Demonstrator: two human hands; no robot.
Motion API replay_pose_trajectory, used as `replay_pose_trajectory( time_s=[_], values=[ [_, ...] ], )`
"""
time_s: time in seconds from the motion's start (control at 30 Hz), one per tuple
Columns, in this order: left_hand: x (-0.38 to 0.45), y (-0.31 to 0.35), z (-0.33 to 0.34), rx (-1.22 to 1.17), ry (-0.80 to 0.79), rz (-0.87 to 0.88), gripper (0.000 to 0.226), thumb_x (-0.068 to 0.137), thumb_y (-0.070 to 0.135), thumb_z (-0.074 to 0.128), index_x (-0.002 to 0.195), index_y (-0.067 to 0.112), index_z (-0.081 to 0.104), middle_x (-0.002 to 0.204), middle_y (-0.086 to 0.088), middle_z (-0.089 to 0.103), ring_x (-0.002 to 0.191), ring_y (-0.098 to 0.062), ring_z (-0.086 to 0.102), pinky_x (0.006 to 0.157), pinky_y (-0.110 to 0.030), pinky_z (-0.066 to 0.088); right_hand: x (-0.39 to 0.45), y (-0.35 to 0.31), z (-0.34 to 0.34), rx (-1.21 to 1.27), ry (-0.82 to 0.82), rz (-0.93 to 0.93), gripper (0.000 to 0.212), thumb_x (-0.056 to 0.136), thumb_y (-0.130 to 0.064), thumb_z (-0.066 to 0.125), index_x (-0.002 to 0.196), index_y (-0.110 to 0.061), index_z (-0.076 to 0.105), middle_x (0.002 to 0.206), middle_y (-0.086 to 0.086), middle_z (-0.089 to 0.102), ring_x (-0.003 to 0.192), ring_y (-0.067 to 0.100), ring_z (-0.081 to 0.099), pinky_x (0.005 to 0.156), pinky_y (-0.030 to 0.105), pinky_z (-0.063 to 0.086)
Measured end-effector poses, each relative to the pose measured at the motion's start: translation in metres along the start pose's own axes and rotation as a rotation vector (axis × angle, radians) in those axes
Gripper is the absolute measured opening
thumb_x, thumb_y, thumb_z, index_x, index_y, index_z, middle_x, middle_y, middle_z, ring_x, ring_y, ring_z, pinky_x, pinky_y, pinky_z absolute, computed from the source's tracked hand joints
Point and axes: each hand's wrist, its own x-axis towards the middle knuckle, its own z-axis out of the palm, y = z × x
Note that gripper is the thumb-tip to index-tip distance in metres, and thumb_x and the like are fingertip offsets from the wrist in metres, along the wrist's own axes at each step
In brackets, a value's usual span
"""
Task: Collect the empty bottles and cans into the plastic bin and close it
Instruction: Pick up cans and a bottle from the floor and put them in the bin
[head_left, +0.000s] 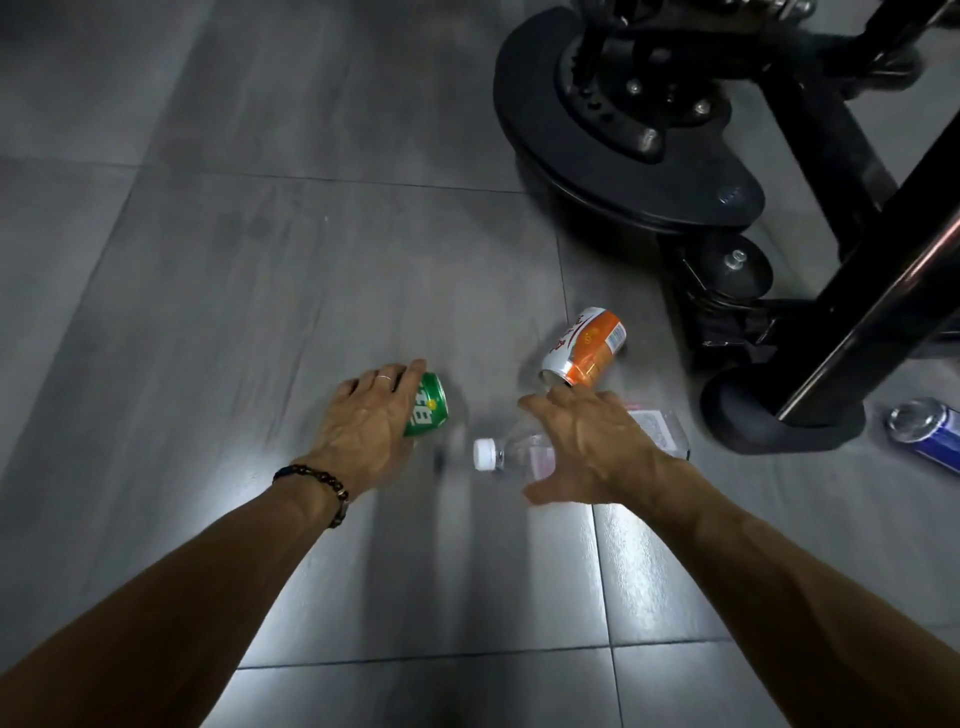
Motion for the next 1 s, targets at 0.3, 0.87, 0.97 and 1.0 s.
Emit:
replay_pose_trajectory(
  time_s=[0.3,0.87,0.97,1.0],
  values=[
    [-0.101,0.023,-0.114,-0.403,-0.099,-0.078,0.09,0.075,0.036,0.074,0.148,0.023,0.023,0.137,-0.002,0.045,0.12,-0.021,0.049,0.092,-0.026,0.039,-0.069,-0.032,-0.09,0.592,0.041,0.214,0.094,0.058,-0.065,0.078,0.137,-0.03,0.04,0.134,-0.005,0.05,0.122,0.019,0.049,0.097,0.031,0.041],
    [-0.347,0.09,-0.352,-0.607,0.0,-0.461,0.088,0.073,0.032,0.075,0.144,0.028,0.023,0.133,0.001,0.043,0.117,-0.019,0.049,0.092,-0.029,0.045,-0.254,-0.155,-0.323,0.868,0.113,0.152,0.087,0.059,-0.054,0.083,0.131,-0.025,0.044,0.121,-0.008,0.05,0.113,0.015,0.05,0.096,0.033,0.044],
    [-0.408,0.116,-0.357,-0.625,0.088,-0.6,0.088,0.074,0.032,0.076,0.144,0.028,0.023,0.132,0.002,0.044,0.117,-0.017,0.048,0.089,-0.022,0.04,-0.288,-0.178,-0.329,0.849,0.088,0.027,0.09,0.058,-0.056,0.083,0.131,-0.021,0.043,0.124,-0.004,0.055,0.114,0.017,0.053,0.095,0.031,0.044],
    [-0.43,0.127,-0.357,-0.635,0.103,-0.639,0.088,0.074,0.032,0.076,0.145,0.027,0.023,0.132,0.002,0.043,0.118,-0.017,0.047,0.09,-0.023,0.04,-0.302,-0.185,-0.329,0.855,0.068,-0.004,0.086,0.058,-0.056,0.083,0.127,-0.022,0.044,0.122,-0.005,0.056,0.112,0.016,0.054,0.091,0.029,0.043]
  ],
)
